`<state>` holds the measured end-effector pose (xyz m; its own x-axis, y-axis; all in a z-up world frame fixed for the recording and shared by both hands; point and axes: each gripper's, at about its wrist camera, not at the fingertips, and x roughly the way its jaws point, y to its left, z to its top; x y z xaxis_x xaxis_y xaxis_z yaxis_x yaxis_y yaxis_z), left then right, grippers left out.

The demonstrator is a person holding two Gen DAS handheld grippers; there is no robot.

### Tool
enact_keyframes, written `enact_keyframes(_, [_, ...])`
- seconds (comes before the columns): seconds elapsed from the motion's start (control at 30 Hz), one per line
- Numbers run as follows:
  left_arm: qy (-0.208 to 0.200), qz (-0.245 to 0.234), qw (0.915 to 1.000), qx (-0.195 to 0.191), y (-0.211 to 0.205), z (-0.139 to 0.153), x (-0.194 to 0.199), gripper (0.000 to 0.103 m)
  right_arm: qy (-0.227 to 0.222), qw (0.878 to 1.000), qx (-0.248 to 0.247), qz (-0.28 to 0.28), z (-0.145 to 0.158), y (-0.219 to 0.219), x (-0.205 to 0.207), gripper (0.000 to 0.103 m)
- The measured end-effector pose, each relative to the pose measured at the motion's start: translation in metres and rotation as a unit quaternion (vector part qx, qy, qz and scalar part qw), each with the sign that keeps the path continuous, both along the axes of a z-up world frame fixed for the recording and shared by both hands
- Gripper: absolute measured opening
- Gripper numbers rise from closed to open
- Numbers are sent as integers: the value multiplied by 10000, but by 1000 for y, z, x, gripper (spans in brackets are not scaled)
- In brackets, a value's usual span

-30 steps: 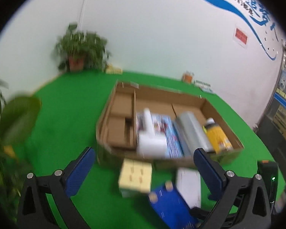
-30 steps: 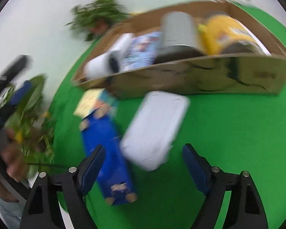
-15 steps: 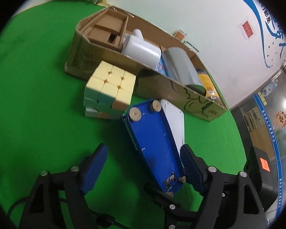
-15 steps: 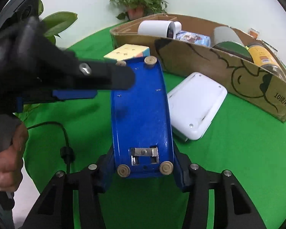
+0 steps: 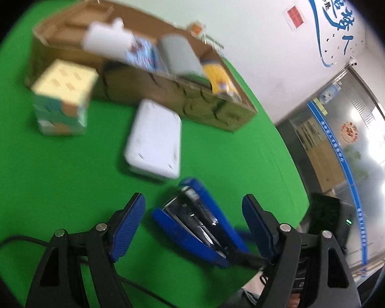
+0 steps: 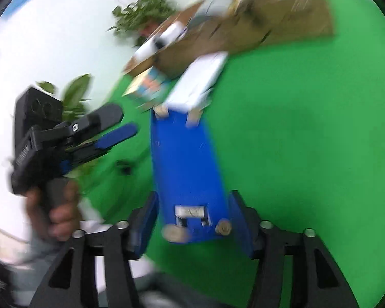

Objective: Organize rigid objects
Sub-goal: 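Move both grippers to the blue stapler and close on it, then lift the blue stapler with both grippers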

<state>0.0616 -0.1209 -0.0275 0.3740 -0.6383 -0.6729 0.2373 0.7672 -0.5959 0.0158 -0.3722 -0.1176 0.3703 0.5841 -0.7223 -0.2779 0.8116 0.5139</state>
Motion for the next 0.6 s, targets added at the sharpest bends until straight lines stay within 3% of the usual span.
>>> enact_keyframes(0.07, [293, -34, 9995, -55, -6, -12, 5, 77, -848, 9938, -710, 65, 18, 0, -18, 76])
enact_keyframes(0.13, [537, -87, 9985, -64, -12, -22, 7, 77, -1344, 9835, -1141, 415, 26, 12, -32, 76])
enact_keyframes(0.27, [634, -72, 9977, -238, -10, -26, 5, 77, -1733, 9643, -1704, 1054, 24, 48, -51, 76])
enact_keyframes(0.3, [602, -39, 9979, -245, -8, -24, 4, 77, -1799, 9586, -1884, 1146, 21, 59, -55, 74])
enact_keyframes(0.33, [566, -14, 9981, -233, -6, -22, 4, 77, -1798, 9538, -2073, 1220, 16, 66, -56, 63])
enact_keyframes(0.4, [499, 30, 9985, -217, -3, -18, 3, 77, -1678, 9473, -2424, 1255, 4, 83, -52, 51])
enact_keyframes(0.43, [480, 76, 9986, -220, 1, -16, 1, 77, -1661, 9486, -2420, 1182, 3, 83, -51, 40])
enact_keyframes(0.47, [474, 103, 9986, -221, 2, -16, 0, 77, -1607, 9521, -2354, 1109, 3, 80, -48, 37])
enact_keyframes(0.6, [473, 170, 9983, -302, 4, -14, 2, 77, -1079, 9796, -1516, 757, 4, 60, -32, 36])
